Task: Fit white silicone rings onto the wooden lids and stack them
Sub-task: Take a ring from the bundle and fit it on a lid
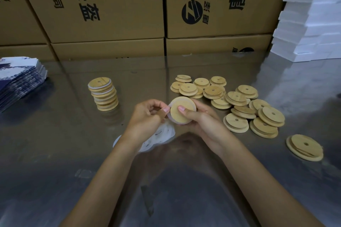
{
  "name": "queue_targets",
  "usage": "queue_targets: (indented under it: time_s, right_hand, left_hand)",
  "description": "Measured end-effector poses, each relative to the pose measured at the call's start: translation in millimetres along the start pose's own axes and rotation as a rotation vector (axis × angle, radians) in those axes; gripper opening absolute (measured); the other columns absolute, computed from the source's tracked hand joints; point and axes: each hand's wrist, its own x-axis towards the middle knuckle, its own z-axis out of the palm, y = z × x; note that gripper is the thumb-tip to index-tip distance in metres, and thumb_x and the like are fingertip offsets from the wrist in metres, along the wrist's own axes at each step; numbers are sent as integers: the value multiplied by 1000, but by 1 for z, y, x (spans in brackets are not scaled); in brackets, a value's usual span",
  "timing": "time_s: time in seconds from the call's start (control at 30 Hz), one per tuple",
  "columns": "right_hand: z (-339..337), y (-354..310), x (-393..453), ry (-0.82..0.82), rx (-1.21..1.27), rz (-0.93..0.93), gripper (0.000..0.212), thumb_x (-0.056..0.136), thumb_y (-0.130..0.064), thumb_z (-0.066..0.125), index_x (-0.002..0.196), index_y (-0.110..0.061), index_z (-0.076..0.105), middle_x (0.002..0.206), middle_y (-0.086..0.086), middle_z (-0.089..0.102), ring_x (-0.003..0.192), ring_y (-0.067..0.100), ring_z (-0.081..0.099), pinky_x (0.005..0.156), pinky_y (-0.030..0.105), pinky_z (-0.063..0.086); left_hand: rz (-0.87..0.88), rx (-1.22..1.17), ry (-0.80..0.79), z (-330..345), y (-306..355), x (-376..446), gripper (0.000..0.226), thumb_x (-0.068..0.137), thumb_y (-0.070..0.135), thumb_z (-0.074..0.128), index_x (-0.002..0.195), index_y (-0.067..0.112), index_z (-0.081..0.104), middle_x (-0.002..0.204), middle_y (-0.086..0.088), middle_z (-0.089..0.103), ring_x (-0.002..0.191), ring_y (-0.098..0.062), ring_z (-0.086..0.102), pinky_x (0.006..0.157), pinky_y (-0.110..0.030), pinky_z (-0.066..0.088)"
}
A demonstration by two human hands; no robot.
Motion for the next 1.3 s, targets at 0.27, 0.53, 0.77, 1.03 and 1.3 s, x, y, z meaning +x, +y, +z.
queue_targets:
  time_s: [0.27, 0.53, 0.77, 1.03, 1.3]
  right_hand:
    - [-10, 0, 4, -70, 143, 30, 32, 90, -18, 68, 121, -10, 69, 110, 10, 75, 100, 21, 74, 79, 28, 60]
    - [-10, 2, 7, -38, 302, 54, 41, 86, -16, 68, 125, -5, 64, 113, 13, 73, 103, 22, 71, 91, 33, 59]
    - [-8, 2, 6, 103, 157, 41, 32, 90, -12, 69, 121, -6, 66, 112, 15, 75, 103, 28, 73, 104, 43, 52]
    - [-1, 3, 5, 196, 209, 56, 27, 86, -7, 73, 109, -4, 58, 101, 16, 76, 96, 31, 74, 97, 41, 55]
    - [-2, 1, 3, 113, 258, 88, 30, 80, -14, 76, 97, -11, 51, 106, 16, 76, 100, 29, 74, 99, 39, 55]
  left_hand:
    - [48, -97, -43, 6, 8, -8, 9, 90, 4, 66, 94, -4, 67, 72, -10, 67, 59, -6, 63, 61, -17, 54]
    - [-31, -114, -86, 14, 2, -11, 6, 87, 8, 71, 90, 2, 71, 71, -4, 72, 62, -7, 63, 60, -16, 53]
    - [-45, -69, 23, 17, 0, -9, 6, 86, 10, 71, 84, 5, 73, 68, -1, 71, 54, -3, 58, 54, -14, 49]
    - [-11, -24, 89, 16, -3, -8, 8, 86, 14, 70, 81, 9, 73, 69, 0, 69, 55, -4, 56, 54, -15, 45]
    - [-151, -200, 46, 18, -2, -10, 14, 86, 18, 73, 80, 5, 73, 67, -2, 71, 51, -12, 54, 48, -23, 49]
